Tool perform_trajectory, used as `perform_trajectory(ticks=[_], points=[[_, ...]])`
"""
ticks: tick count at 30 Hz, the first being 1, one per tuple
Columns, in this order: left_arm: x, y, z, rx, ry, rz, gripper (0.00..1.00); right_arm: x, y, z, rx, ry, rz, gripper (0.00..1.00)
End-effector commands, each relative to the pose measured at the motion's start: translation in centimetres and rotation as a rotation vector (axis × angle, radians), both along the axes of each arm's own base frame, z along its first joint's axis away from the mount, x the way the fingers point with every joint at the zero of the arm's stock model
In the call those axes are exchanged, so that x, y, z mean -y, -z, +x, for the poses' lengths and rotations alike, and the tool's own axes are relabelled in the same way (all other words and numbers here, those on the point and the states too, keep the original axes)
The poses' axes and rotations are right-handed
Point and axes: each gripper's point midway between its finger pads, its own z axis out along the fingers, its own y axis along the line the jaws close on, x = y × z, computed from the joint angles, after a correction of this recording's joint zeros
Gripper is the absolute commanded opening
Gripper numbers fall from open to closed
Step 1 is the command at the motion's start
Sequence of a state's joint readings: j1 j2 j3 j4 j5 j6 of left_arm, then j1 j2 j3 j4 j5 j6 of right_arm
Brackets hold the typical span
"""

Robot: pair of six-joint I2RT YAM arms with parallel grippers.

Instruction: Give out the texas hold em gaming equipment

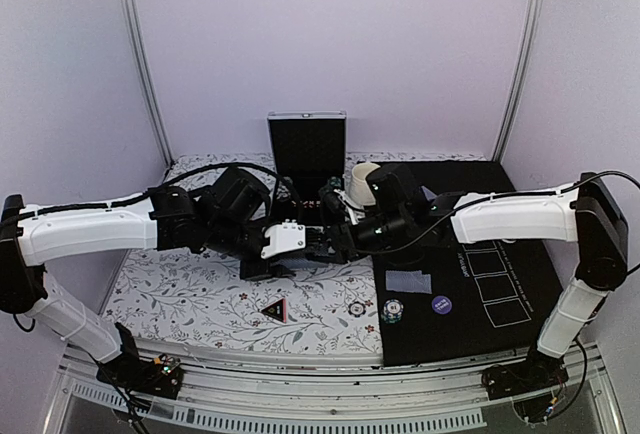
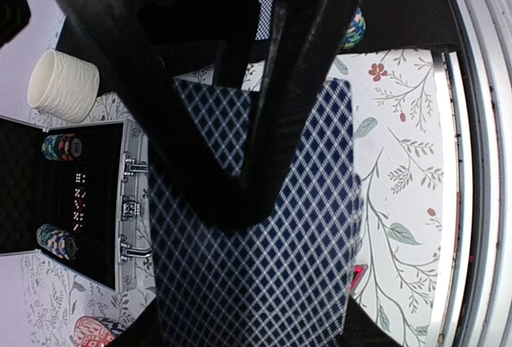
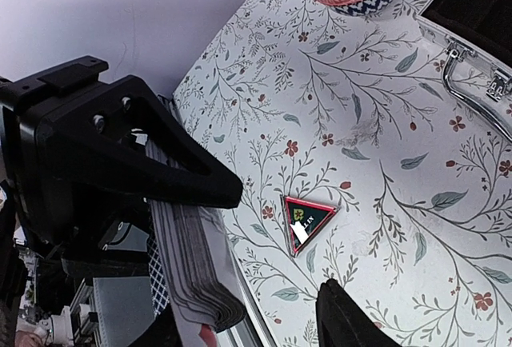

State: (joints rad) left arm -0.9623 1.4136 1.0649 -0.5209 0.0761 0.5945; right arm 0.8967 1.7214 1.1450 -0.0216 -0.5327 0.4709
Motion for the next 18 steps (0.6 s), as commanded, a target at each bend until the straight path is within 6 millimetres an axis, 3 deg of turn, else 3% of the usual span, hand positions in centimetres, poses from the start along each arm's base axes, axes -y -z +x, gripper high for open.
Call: perform_trajectory(ticks=[1, 9, 13, 14, 18], points=[[0.6, -1.4, -0.7, 0.019, 0.032, -0.042, 0.51, 1.3, -0.3, 0.5, 0.022, 0.037, -0.074, 0.46], [0.6, -1.3, -0.7, 0.017, 0.035, -0.041, 0.51, 2.2, -0.7, 0.2, 0.024, 0.043, -0.115, 0.33], [0.6, -1.3, -0.7, 0.018, 0.033, -0.040, 0.51, 2.8, -0.6, 0.0, 0.020, 0.050, -0.142, 0.21], [0.5, -1.3, -0.7, 0.018, 0.032, -0.039, 0.51, 2.5, -1.8, 0.3, 0.036, 0.052, -0.128, 0.14], [0.5, -1.3, -0.7, 0.019, 0.031, -0.038, 0.51, 3.3, -2.5, 0.4, 0.053, 0.069, -0.161, 0.04]])
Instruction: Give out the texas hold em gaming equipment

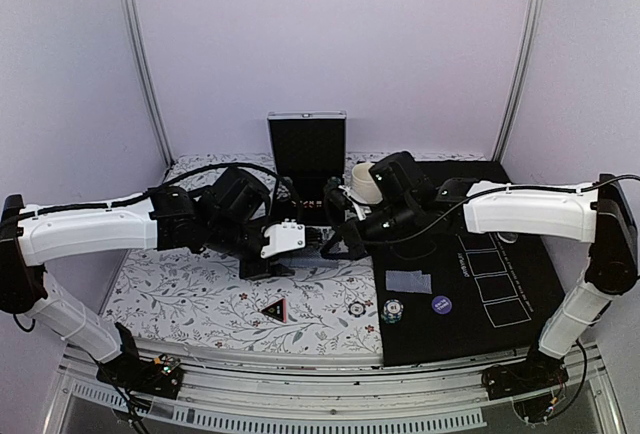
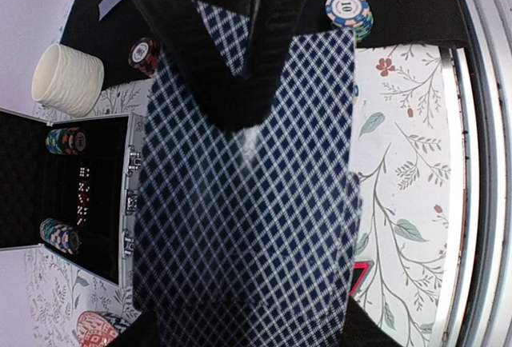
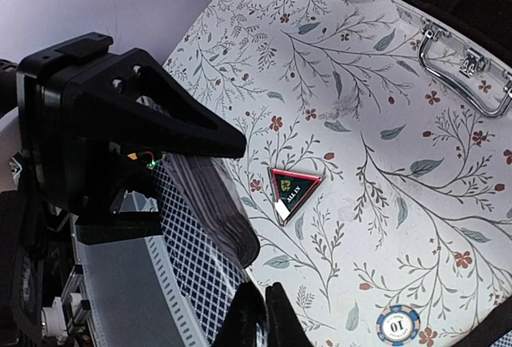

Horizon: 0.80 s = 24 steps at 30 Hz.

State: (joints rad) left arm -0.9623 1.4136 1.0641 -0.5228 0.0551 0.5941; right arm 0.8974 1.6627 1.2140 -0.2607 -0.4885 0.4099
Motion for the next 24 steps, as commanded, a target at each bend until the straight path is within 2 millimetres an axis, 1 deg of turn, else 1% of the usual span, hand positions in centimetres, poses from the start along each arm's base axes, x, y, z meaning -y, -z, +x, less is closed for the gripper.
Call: perform_trajectory(ticks=[1, 5, 8, 10, 12, 14, 16, 19, 21, 23, 24], points=[[0.8, -1.3, -0.9, 0.008, 0.045, -0.049, 0.51, 1.7, -1.5, 1.2, 0.063, 0.072, -0.068, 0.04], [0.8, -1.4, -1.0, 0.009, 0.046, -0.049, 0.51, 3.6, -2.7, 1.7, 0.085, 0.110, -0.098, 0.02], [0.8, -1.4, -0.9, 0.010, 0.044, -0.049, 0.51, 5.7, -4.4, 2.4, 0.097, 0.150, -0.083, 0.02], [0.8, -1.4, -0.9, 0.009, 0.044, -0.048, 0.51, 7.2, -6.2, 2.8, 0.109, 0.173, -0.044, 0.02], [0.8, -1.4, -0.9, 0.010, 0.044, -0.049, 0.51, 8.9, -8.5, 3.3, 0.120, 0.200, 0.023, 0.02], [0.8, -1.3, -0.9, 0.006, 0.044, -0.047, 0.51, 11.3, -10.2, 4.6, 0.118, 0.258, 0.081, 0.02], [0.9, -1.3, -0.9, 0.004, 0.045, -0.047, 0.51, 13.9, -10.2, 6.4, 0.106, 0.324, 0.111, 0.02], [0.9, -1.4, -0.9, 0.005, 0.045, -0.049, 0.51, 17.7, -9.7, 9.7, 0.093, 0.421, 0.137, 0.02], [0.9, -1.4, -1.0, 0.005, 0.049, -0.051, 0.51, 20.2, -8.6, 12.9, 0.101, 0.488, 0.128, 0.02], [0.9, -1.5, -0.9, 0.006, 0.047, -0.051, 0.51, 23.2, -7.5, 16.9, 0.121, 0.576, 0.118, 0.02], [0.9, -1.4, -0.9, 0.006, 0.047, -0.050, 0.51, 24.7, -6.4, 18.9, 0.112, 0.619, 0.110, 0.02]])
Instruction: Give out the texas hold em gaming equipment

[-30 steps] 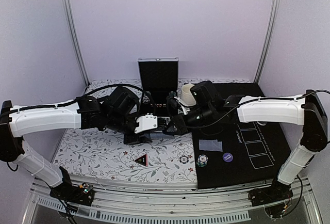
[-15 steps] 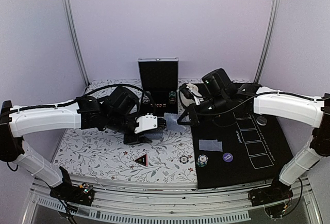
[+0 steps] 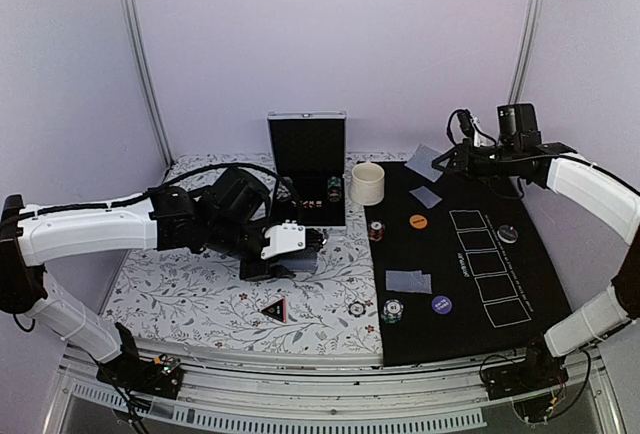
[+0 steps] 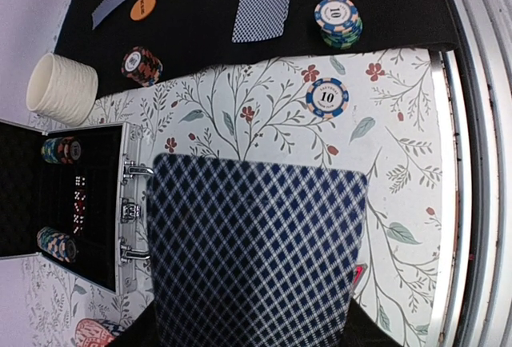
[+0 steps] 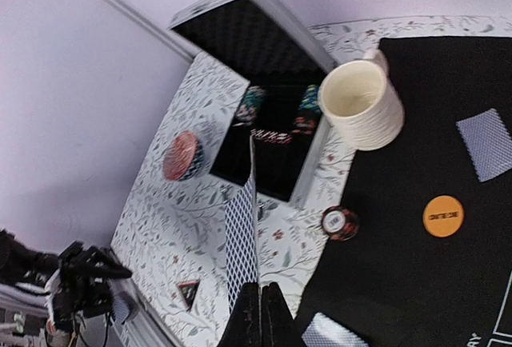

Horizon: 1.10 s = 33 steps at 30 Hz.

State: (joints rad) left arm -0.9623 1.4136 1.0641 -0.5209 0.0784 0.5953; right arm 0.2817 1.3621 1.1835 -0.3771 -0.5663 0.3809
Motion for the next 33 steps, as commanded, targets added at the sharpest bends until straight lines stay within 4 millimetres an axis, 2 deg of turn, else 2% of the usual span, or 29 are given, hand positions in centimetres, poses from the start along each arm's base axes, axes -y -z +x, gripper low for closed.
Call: perform_trajectory(ticks=[1, 4, 5, 7, 10, 12, 15, 19, 20, 21, 27, 31, 33], points=[[0.6, -1.3, -0.6, 0.018, 0.030, -0.038, 0.51, 4.9, 3.2, 7.5, 0.000, 0.113, 0.021, 0.02], [0.5, -1.0, -0.6, 0.020, 0.028, -0.029, 0.51, 7.4, 5.9, 13.0, -0.040, 0.173, 0.059, 0.02], [0.5, -0.9, -0.6, 0.019, 0.028, -0.024, 0.51, 8.2, 8.3, 14.8, -0.088, 0.194, 0.055, 0.02], [0.5, -0.7, -0.6, 0.018, 0.030, -0.024, 0.51, 8.5, 11.0, 17.4, -0.141, 0.200, 0.052, 0.02], [0.6, -0.4, -0.7, 0.011, 0.041, -0.022, 0.51, 9.0, 14.5, 20.1, -0.199, 0.203, 0.039, 0.02], [0.6, 0.0, -0.7, 0.005, 0.041, -0.017, 0.51, 9.2, 16.3, 21.2, -0.227, 0.203, 0.049, 0.02], [0.7, 0.2, -0.8, -0.003, 0.048, -0.016, 0.51, 8.9, 18.3, 22.0, -0.261, 0.194, 0.086, 0.02], [0.7, 0.6, -0.7, -0.011, 0.049, -0.007, 0.51, 8.6, 19.6, 22.4, -0.281, 0.194, 0.116, 0.02], [0.7, 0.7, -0.8, -0.013, 0.049, -0.005, 0.51, 8.6, 21.3, 22.3, -0.310, 0.197, 0.117, 0.02], [0.8, 0.8, -0.8, -0.017, 0.052, -0.006, 0.51, 8.5, 21.9, 22.4, -0.319, 0.196, 0.124, 0.02], [0.8, 1.0, -0.8, -0.020, 0.052, -0.001, 0.51, 8.6, 24.0, 21.9, -0.376, 0.204, 0.117, 0.03], [0.8, 1.0, -0.8, -0.023, 0.052, -0.002, 0.51, 9.3, 24.3, 21.7, -0.384, 0.234, 0.068, 0.21], [0.9, 1.0, -0.8, -0.023, 0.051, -0.003, 0.51, 9.7, 23.6, 21.7, -0.372, 0.251, 0.040, 0.29]])
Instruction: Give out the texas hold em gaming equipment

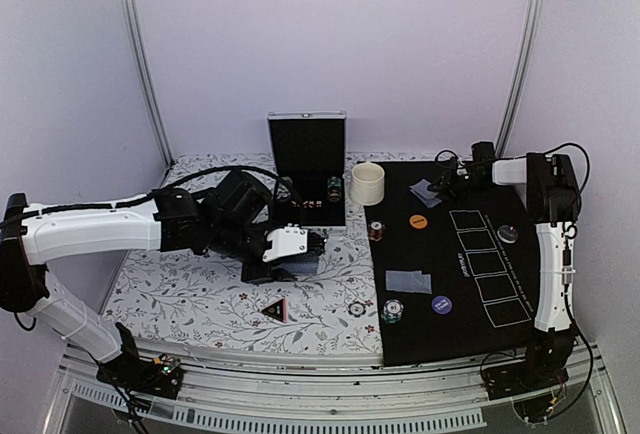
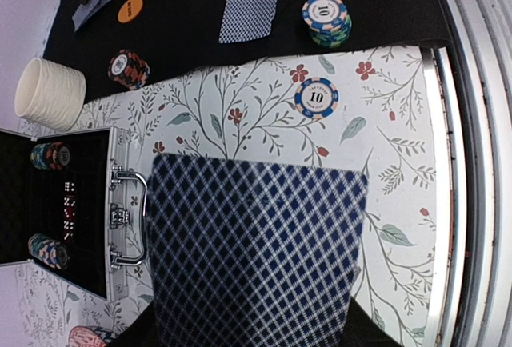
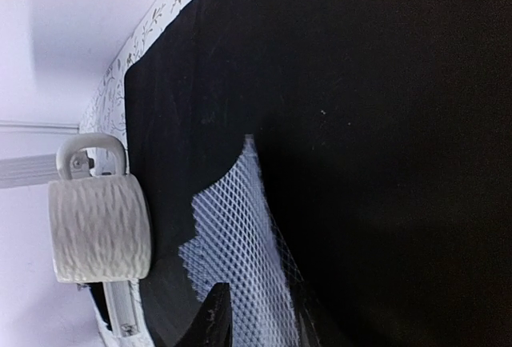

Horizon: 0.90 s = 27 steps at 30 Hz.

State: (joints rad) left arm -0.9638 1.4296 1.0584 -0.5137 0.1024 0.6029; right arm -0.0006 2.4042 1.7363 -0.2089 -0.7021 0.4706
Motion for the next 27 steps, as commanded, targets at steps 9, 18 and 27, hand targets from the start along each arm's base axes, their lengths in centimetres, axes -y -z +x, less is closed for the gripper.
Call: perform_trajectory(ticks=[9, 18, 27], points=[[0.9, -0.6, -0.4, -0.004, 0.020, -0.026, 0.51, 3.8, -9.6, -1.0, 0.143, 0.082, -0.351, 0.52], [1.3, -2.2, -0.8, 0.027, 0.031, -0.066, 0.50, -10.0, -23.1, -12.8, 0.541, -0.256, -0.440, 0.82], [1.9, -3.3, -1.2, 0.046, 0.039, -0.099, 0.49, -23.6, -21.7, -30.8, 0.546, -0.624, -0.027, 0.83]])
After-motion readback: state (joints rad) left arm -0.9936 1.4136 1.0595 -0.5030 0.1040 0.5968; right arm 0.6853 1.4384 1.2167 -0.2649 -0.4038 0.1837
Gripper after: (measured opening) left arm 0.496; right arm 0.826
